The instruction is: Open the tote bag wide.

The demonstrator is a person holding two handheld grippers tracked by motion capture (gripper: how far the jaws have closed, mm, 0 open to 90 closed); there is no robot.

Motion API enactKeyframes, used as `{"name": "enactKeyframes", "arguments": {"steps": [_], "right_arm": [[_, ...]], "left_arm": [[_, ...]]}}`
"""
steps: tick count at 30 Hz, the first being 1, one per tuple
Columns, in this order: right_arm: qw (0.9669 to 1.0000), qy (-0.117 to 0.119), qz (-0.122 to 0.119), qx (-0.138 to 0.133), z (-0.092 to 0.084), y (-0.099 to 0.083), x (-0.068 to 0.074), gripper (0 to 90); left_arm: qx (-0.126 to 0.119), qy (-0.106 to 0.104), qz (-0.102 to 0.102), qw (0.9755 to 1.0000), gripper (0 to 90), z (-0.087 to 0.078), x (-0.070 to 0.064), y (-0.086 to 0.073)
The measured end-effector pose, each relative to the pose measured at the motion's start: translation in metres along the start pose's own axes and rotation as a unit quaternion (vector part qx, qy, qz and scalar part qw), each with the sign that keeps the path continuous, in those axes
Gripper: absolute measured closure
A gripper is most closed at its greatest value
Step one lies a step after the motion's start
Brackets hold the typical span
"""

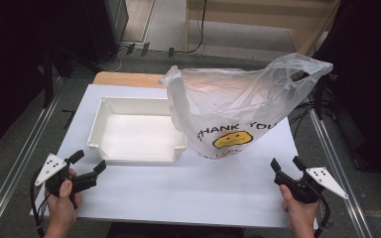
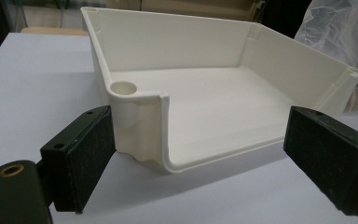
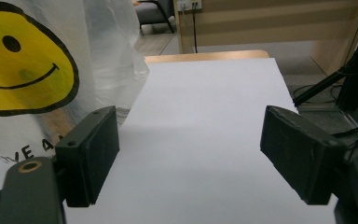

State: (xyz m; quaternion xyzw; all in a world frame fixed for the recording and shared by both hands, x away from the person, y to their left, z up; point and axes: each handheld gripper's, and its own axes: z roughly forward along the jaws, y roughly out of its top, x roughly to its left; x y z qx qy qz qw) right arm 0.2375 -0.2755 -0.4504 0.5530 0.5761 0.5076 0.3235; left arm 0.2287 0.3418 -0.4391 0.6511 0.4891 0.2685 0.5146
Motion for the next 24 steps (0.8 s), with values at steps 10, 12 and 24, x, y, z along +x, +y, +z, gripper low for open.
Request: {"name": "enactKeyframes", "arguments": {"steps": [10,12,24], "right_arm": [[0.9996,0.021,-0.016,-0.004,0.000,0.013,0.018,16.8],[0.9995,0.026,-0.016,-0.007,0.001,0.018,0.022,16.7],[0.9977,0.051,-0.041,-0.019,0.014,0.043,0.043,15.8]], "left_arm": [[-0.007,0.004,0.006,0.9999,8.8,-0.002,-0.006,0.003],[-0.011,-0.004,0.000,0.9999,8.8,-0.001,-0.009,0.005],[-0.014,-0.022,0.007,0.9996,8.9,0.006,-0.022,0.021]]}}
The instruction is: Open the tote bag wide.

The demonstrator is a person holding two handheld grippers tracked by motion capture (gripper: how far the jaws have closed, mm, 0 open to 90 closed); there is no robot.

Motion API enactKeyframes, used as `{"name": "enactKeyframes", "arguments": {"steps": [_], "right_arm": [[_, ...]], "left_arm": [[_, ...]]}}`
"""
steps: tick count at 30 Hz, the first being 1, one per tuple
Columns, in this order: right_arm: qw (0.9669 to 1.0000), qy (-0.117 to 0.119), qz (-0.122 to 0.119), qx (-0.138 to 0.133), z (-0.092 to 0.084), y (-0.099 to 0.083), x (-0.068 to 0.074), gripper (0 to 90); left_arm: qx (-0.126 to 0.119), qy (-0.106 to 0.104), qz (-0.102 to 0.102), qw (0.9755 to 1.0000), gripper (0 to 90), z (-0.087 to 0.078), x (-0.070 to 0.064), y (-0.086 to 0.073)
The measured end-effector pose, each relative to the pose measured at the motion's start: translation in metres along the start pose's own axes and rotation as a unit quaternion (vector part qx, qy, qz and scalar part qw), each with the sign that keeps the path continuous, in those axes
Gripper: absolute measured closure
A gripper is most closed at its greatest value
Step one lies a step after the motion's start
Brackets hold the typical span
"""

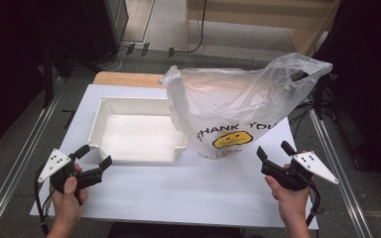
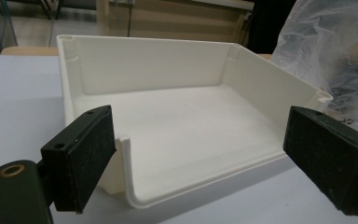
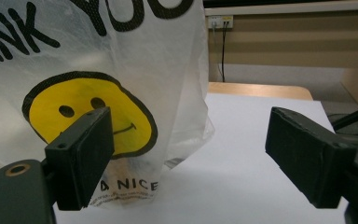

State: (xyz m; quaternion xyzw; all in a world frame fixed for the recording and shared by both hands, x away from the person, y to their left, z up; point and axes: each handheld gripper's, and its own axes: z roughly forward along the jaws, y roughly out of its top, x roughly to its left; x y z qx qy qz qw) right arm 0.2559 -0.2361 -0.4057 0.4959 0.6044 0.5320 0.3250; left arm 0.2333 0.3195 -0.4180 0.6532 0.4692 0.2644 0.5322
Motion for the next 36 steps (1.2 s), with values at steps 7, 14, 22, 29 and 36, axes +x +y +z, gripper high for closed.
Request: {"name": "enactKeyframes", "arguments": {"steps": [7,14,22,29,36], "right_arm": [[0.9993,0.032,0.018,-0.001,0.016,0.022,-0.004,18.1],[0.9979,0.057,0.027,-0.017,0.026,0.039,-0.002,46.7],[0.9983,0.047,0.033,-0.009,0.032,0.042,0.002,79.4],[0.9986,0.044,0.030,-0.007,0.034,0.040,0.006,90.0],[0.9985,0.048,0.026,-0.005,0.036,0.040,0.011,90.0]], "left_arm": [[0.007,-0.032,0.016,0.9994,8.9,0.012,-0.024,0.012],[-0.001,-0.051,0.033,0.9982,9.1,0.027,-0.047,0.023],[-0.003,-0.063,0.042,0.9971,12.0,0.042,-0.065,0.037],[-0.003,-0.079,0.047,0.9957,12.5,0.053,-0.078,0.045],[-0.001,-0.102,0.050,0.9936,12.8,0.064,-0.097,0.049]]}}
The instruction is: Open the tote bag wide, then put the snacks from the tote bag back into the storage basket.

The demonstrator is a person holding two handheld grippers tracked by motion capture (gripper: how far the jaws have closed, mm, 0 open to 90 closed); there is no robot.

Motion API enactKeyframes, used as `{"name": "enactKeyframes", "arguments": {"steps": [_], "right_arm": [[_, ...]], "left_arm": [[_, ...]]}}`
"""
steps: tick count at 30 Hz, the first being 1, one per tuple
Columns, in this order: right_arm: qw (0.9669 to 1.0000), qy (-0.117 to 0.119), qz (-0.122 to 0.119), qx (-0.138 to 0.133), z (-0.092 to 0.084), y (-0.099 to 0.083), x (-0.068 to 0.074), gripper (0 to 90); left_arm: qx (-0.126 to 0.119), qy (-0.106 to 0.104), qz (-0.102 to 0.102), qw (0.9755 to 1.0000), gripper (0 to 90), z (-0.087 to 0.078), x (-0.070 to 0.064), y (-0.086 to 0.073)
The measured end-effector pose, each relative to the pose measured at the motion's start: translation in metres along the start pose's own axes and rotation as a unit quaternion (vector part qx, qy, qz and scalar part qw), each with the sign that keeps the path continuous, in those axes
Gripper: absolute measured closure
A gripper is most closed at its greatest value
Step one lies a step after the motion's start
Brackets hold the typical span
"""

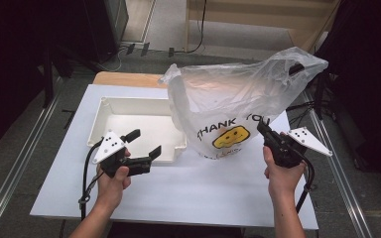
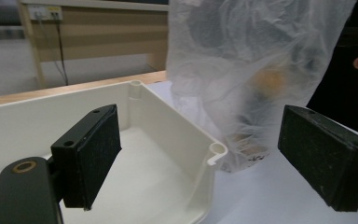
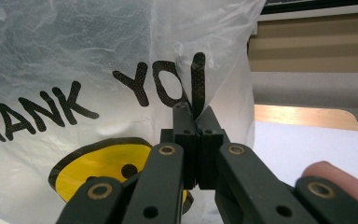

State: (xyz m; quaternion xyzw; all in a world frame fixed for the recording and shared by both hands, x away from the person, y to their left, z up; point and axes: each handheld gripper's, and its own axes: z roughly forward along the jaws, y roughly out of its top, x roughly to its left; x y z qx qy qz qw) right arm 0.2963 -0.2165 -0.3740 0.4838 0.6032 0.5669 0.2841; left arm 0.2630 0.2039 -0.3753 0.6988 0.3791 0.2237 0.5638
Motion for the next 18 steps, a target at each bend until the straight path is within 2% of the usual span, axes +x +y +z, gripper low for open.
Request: {"name": "enactKeyframes", "arguments": {"steps": [4,6,11,15,18], "right_arm": [[0.9999,-0.012,-0.005,-0.004,0.001,-0.001,0.002,90.0],[0.9999,-0.011,-0.006,-0.001,0.002,-0.002,0.003,90.0],[0.9998,-0.011,-0.014,-0.002,0.004,-0.003,0.006,90.0],[0.9999,-0.010,-0.013,-0.003,0.004,-0.003,0.007,90.0],[0.9999,-0.009,-0.013,-0.003,0.004,-0.004,0.008,90.0]], "left_arm": [[0.006,-0.005,0.009,0.9999,12.9,0.008,-0.007,0.005],[0.001,-0.011,0.004,0.9999,12.9,0.011,-0.009,0.010],[0.002,-0.016,0.010,0.9998,12.9,0.019,-0.017,0.014],[-0.001,-0.022,0.006,0.9997,13.0,0.024,-0.021,0.015],[-0.002,-0.026,0.008,0.9996,13.1,0.029,-0.029,0.018]]}}
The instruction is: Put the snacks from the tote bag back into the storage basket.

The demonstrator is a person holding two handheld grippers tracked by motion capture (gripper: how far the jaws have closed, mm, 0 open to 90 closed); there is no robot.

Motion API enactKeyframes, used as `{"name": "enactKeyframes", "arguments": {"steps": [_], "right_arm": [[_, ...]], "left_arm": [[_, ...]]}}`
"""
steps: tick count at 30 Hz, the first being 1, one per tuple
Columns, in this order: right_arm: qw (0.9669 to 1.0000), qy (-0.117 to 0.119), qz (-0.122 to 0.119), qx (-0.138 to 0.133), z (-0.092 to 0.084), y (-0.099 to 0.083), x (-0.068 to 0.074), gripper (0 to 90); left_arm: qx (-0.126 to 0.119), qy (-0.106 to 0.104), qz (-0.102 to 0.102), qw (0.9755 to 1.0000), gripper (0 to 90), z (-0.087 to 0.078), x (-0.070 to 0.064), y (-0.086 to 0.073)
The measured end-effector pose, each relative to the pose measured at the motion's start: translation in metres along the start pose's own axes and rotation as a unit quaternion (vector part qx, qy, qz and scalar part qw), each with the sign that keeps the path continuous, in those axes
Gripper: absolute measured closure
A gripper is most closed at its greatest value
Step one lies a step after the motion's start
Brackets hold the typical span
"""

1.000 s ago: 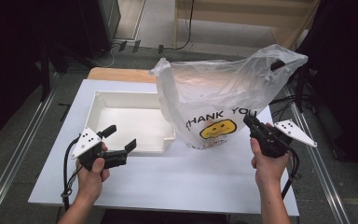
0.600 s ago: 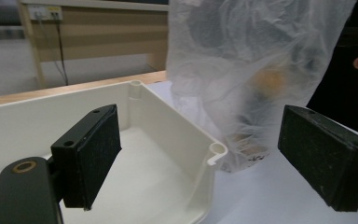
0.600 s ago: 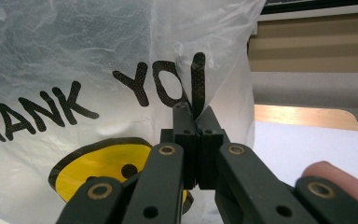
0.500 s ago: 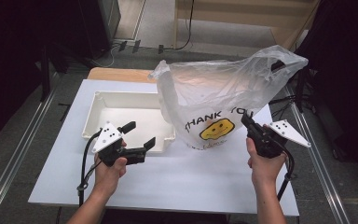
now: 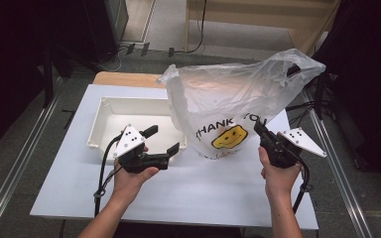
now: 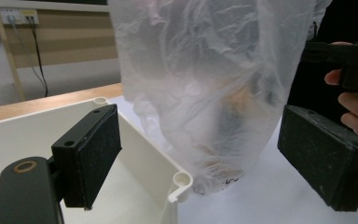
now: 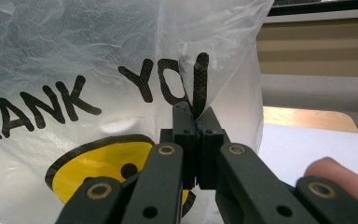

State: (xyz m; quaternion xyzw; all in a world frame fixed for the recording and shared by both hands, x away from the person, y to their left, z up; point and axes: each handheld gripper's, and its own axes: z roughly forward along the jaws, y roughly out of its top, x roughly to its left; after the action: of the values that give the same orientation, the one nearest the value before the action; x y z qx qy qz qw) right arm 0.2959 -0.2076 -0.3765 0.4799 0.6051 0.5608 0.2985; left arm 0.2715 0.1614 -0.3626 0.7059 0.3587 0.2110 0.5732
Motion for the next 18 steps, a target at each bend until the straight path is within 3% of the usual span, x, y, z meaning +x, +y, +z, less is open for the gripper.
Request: {"name": "enactKeyframes", "arguments": {"steps": [12,18], "right_arm": [[1.0000,0.004,-0.005,0.000,0.001,-0.002,0.003,90.0],[0.9999,0.006,-0.008,0.002,0.002,-0.004,0.004,90.0]], "left_arm": [[-0.007,0.008,0.001,0.9999,14.9,0.015,-0.012,0.009],[-0.015,-0.006,-0.001,0.9999,25.3,0.015,-0.013,0.011]]}}
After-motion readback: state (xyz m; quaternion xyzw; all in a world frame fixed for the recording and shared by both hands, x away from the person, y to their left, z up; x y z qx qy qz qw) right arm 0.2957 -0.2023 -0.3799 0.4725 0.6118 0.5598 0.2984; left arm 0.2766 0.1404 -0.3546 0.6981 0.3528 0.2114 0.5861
